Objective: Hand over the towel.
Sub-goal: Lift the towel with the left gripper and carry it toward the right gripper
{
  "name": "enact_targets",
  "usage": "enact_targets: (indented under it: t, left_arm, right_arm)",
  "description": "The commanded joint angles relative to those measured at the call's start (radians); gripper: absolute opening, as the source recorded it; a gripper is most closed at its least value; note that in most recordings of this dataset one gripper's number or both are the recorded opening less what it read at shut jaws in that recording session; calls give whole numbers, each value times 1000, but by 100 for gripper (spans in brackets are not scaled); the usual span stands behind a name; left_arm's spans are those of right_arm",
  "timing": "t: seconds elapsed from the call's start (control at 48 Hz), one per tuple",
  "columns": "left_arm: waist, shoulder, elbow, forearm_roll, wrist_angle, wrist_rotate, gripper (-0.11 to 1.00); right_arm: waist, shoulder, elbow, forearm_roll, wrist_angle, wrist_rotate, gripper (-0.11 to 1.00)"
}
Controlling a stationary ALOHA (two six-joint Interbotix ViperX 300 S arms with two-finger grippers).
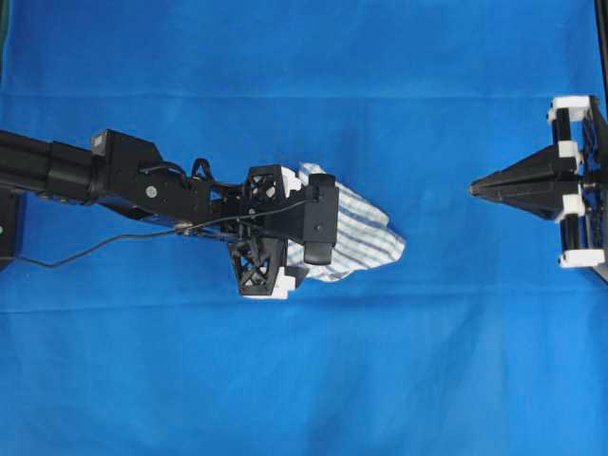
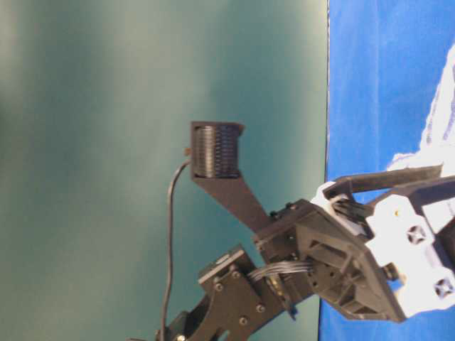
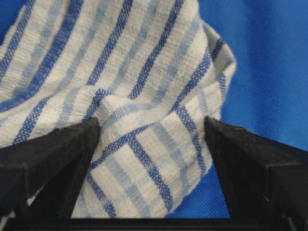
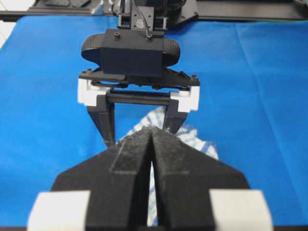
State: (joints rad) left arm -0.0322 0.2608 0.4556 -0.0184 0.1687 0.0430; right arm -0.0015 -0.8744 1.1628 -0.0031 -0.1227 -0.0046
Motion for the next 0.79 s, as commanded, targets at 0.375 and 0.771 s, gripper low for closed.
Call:
enact_targets:
  t: [0.375,0.771]
  left_arm:
    - [15,-133,-11,-2,9,11,9]
    - [20,-492,83,-2,-135,12,9]
  right_arm:
    - [-2,3,-25,-3,3,3,0]
    - [-2,-15,-32,-2,-14,2,0]
